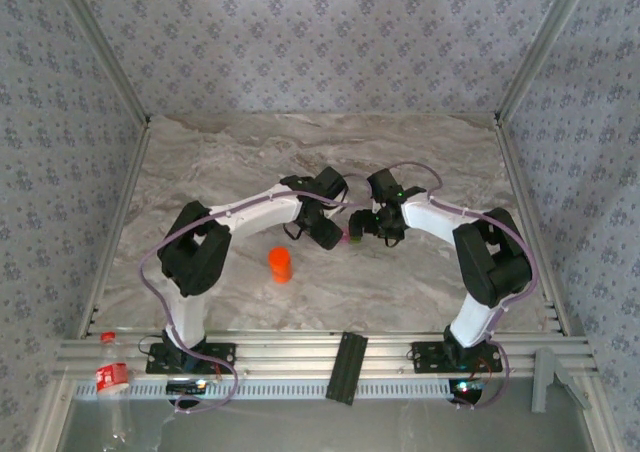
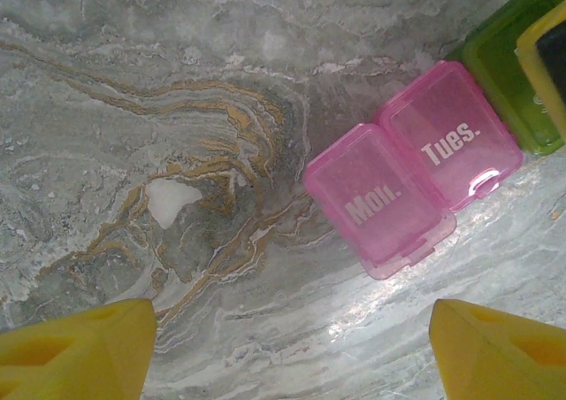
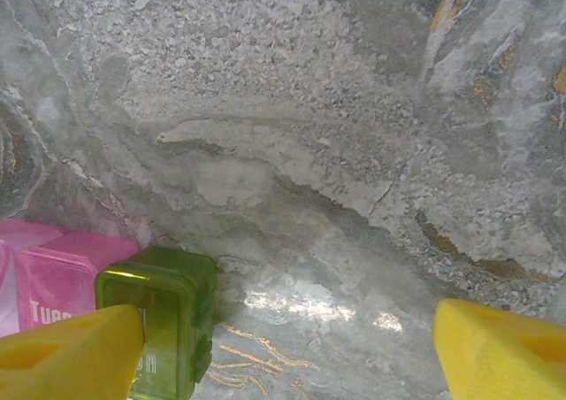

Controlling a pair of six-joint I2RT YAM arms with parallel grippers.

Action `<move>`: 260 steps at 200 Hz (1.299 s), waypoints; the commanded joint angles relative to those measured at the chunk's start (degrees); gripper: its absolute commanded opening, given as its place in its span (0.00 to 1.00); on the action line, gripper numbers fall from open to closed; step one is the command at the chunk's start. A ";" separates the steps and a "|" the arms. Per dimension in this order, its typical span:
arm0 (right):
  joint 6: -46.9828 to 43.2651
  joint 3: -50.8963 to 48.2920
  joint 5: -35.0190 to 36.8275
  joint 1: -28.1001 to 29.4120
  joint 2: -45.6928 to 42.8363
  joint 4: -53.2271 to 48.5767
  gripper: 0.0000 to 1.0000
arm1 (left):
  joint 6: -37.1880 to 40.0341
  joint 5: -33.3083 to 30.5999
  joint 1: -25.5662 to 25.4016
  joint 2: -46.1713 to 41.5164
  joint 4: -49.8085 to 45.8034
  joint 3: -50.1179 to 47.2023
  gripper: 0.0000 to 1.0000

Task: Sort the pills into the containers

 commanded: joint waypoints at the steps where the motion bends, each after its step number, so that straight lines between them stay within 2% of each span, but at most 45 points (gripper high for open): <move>1: -0.25 0.46 2.12 0.35 1.63 -2.16 0.86 | 0.17 0.06 -0.58 0.92 0.80 0.96 0.81; 71: -0.09 0.79 2.12 0.86 2.51 -1.78 0.86 | -0.38 1.63 -0.61 3.19 2.35 2.07 0.81; 188: 0.02 -0.07 2.68 1.31 3.27 -1.18 0.86 | -1.29 -6.30 0.39 3.39 5.98 3.01 0.81; 260: 0.06 -0.36 2.69 1.58 3.63 -0.78 0.86 | -1.92 -6.50 1.70 3.80 6.87 5.81 0.81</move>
